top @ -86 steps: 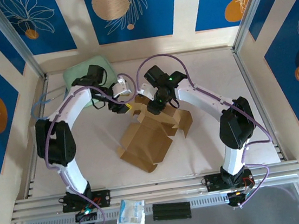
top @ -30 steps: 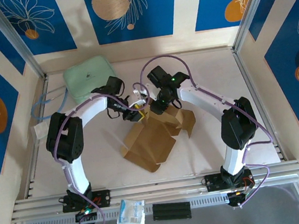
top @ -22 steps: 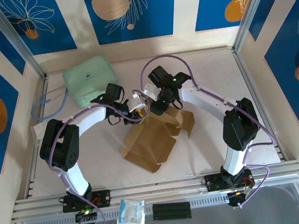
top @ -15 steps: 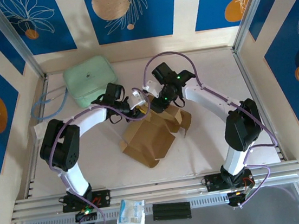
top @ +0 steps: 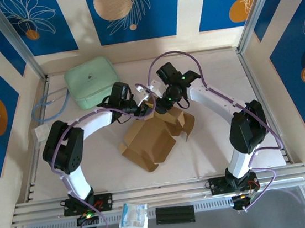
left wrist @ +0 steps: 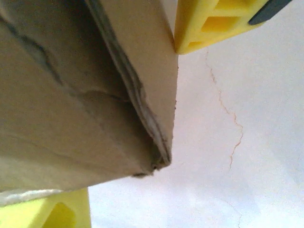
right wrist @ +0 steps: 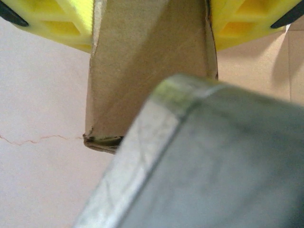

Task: Fold the paper box

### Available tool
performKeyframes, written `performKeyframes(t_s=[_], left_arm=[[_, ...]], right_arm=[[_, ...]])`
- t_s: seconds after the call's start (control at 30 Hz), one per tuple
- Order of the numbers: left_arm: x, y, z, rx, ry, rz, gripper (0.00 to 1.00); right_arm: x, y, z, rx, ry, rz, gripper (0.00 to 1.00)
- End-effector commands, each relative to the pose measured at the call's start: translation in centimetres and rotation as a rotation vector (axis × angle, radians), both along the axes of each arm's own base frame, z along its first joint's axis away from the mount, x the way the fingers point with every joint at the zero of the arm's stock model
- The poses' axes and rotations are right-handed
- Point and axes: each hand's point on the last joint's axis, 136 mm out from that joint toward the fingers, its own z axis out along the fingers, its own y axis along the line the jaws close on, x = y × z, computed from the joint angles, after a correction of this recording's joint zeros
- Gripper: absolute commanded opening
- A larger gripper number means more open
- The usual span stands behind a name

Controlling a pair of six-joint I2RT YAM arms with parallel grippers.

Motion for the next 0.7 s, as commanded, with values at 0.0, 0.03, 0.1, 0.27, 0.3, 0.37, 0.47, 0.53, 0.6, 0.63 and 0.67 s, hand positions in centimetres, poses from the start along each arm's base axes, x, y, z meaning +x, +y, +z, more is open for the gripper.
performKeyframes(t_s=[0.0, 0.03, 0.1, 0.27, 0.3, 0.37, 0.47, 0.53, 0.6, 0.63, 0.67], left_arm=[[0.4, -0.6, -1.6, 0.018, 0.051, 0.074, 0.32], [0.2, -0.6, -2.0, 0.031, 0.051, 0.076, 0.29], [-0.2, -0.7, -2.6, 0.063, 0.03, 0.098, 0.23], [0.2, -0.2, -3.7, 0.121, 0.022, 0.187, 0.07], [0.4, 0.0, -4.1, 0.145, 0.009, 0.215, 0.04], [0.8, 0.1, -4.7, 0.192, -0.015, 0.267, 0.02], [0.5, -0.7, -5.3, 0.219, -0.043, 0.286, 0.07], [0.7, -0.9, -5.7, 0.222, -0.04, 0.305, 0.09], [0.7, -1.2, -6.3, 0.228, -0.034, 0.31, 0.11], [0.6, -1.3, -6.5, 0.234, -0.034, 0.305, 0.11], [0.6, -1.3, -6.9, 0.246, -0.036, 0.305, 0.11]], right_arm=[[-0.8, 0.6, -0.9, 0.015, 0.054, 0.01, 0.47], [-0.7, 0.5, -1.0, 0.012, 0.054, 0.002, 0.48], [-0.6, 0.5, -1.0, 0.006, 0.054, -0.002, 0.48], [-0.3, 0.4, -1.2, -0.004, 0.053, -0.015, 0.48], [-0.3, 0.5, -1.2, -0.002, 0.053, -0.017, 0.48], [-0.2, 0.6, -1.2, -0.001, 0.052, -0.021, 0.49], [-0.2, 0.7, -1.4, 0.003, 0.059, -0.025, 0.49], [-0.3, 0.7, -1.5, 0.0, 0.064, -0.024, 0.49], [-0.3, 0.7, -1.6, -0.002, 0.067, -0.024, 0.49], [-0.4, 0.7, -1.6, -0.002, 0.067, -0.023, 0.49], [-0.4, 0.6, -1.6, -0.002, 0.067, -0.025, 0.49]])
